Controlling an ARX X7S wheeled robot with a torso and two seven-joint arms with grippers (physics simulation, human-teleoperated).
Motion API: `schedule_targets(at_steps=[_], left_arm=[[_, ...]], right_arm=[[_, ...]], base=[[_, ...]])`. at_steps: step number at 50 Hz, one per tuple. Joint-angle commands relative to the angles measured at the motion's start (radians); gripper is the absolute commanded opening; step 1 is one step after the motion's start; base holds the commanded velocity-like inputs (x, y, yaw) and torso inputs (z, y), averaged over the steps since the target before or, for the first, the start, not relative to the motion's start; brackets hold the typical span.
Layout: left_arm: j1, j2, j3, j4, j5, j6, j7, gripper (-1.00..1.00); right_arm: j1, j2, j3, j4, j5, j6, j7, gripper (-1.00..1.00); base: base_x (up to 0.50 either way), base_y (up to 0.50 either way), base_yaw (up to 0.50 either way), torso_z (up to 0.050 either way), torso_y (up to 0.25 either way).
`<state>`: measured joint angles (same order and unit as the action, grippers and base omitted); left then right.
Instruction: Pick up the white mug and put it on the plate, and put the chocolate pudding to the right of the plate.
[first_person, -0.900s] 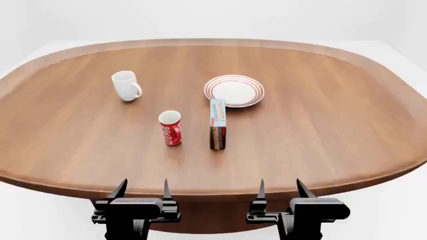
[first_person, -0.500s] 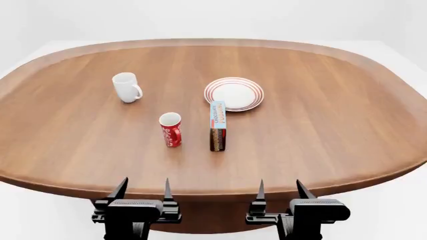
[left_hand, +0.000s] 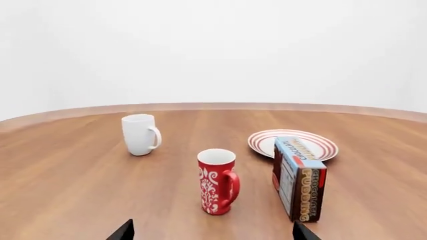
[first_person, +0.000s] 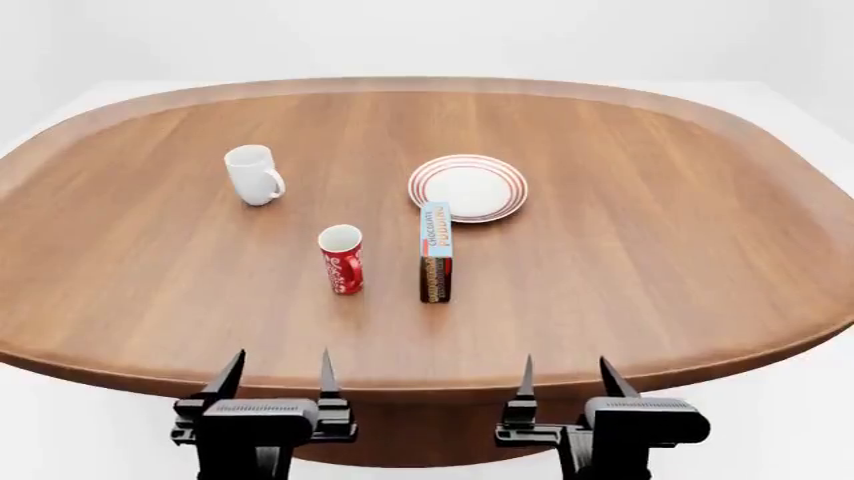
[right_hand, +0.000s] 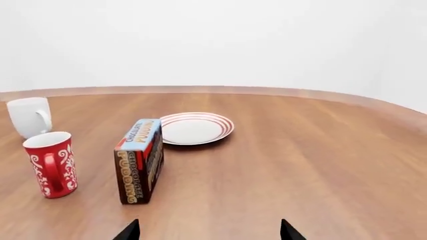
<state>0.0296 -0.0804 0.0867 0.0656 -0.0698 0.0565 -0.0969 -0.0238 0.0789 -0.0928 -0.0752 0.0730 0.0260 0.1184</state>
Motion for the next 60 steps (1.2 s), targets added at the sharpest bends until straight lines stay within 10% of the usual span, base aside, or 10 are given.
schedule_targets(at_steps=[1, 25, 60], left_arm=[[0.030, -0.035, -0.019, 0.197, -0.003, -0.045, -0.049, 1.00], [0.097, -0.115, -0.303, 0.697, 0.121, -0.005, -0.256, 1.00], [0.116, -0.129, -0.340, 0.732, 0.165, 0.048, -0.319, 1.00]], right_arm=[[-0.025, 0.028, 0.025, -0.176, 0.028, 0.044, 0.045, 1.00], [-0.073, 0.107, 0.254, -0.676, -0.016, -0.105, 0.186, 1.00], [-0.107, 0.146, 0.228, -0.735, 0.010, -0.216, 0.171, 1.00]], base=[[0.00, 0.00, 0.00, 0.000, 0.000], [0.00, 0.00, 0.00, 0.000, 0.000], [0.33, 0.00, 0.00, 0.000, 0.000]])
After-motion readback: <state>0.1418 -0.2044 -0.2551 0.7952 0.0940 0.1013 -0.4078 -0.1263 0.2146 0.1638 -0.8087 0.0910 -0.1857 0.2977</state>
